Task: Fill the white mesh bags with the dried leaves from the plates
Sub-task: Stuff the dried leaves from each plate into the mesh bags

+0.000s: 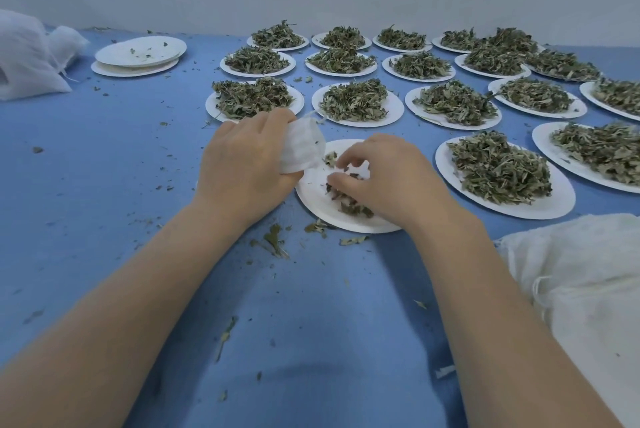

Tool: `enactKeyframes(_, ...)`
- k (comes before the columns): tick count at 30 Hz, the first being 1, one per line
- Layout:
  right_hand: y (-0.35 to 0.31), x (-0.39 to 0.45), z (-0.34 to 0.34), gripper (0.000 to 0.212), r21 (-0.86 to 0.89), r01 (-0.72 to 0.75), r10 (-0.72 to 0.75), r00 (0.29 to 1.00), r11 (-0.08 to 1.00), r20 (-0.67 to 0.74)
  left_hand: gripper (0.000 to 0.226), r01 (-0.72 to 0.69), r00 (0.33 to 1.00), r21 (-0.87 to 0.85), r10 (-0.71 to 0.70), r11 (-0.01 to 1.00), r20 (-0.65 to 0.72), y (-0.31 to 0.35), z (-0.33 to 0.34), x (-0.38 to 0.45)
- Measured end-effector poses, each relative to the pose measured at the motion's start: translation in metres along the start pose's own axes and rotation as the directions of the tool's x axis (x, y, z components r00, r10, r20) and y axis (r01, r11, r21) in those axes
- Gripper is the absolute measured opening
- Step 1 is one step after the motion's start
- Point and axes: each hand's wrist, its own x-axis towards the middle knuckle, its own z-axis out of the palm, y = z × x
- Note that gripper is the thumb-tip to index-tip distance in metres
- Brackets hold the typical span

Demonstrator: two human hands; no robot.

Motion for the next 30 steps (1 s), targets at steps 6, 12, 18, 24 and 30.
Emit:
enactKeyframes(6, -0.011, 0.003, 0.012, 0.032, -0.021, 0.137, -0.129, 0.967, 0.990, 0.220, 0.040, 0.003, 1.000, -0.003, -0.003, 1.000, -0.010, 0.002, 0.000, 0.000)
enactKeyframes(12, -0.003, -0.008, -0.006, 0.023, 0.062, 0.042, -0.050, 0.989, 0.997, 0.138, 0.045, 0.023, 0.999, -0.016, -0.022, 1.000, 0.025, 0.000, -0.001, 0.000)
enactKeyframes(18, 0.003, -0.013, -0.014, 0.052, 0.014, -0.045, 0.041, 0.982, 0.999, 0.182, 0.046, 0.012, 1.000, -0.024, -0.011, 1.000, 0.025, 0.000, 0.000, 0.000)
enactKeyframes(24, -0.002, -0.016, -0.011, 0.044, -0.051, -0.100, 0.111, 0.942, 0.994, 0.315, 0.041, 0.010, 1.000, -0.023, -0.009, 1.000, 0.018, -0.002, 0.000, 0.001)
enactKeyframes(30, -0.013, -0.018, -0.015, 0.023, -0.034, -0.065, 0.070, 0.980, 0.997, 0.186, 0.042, 0.006, 1.000, -0.010, -0.006, 1.000, 0.024, 0.000, -0.001, 0.000)
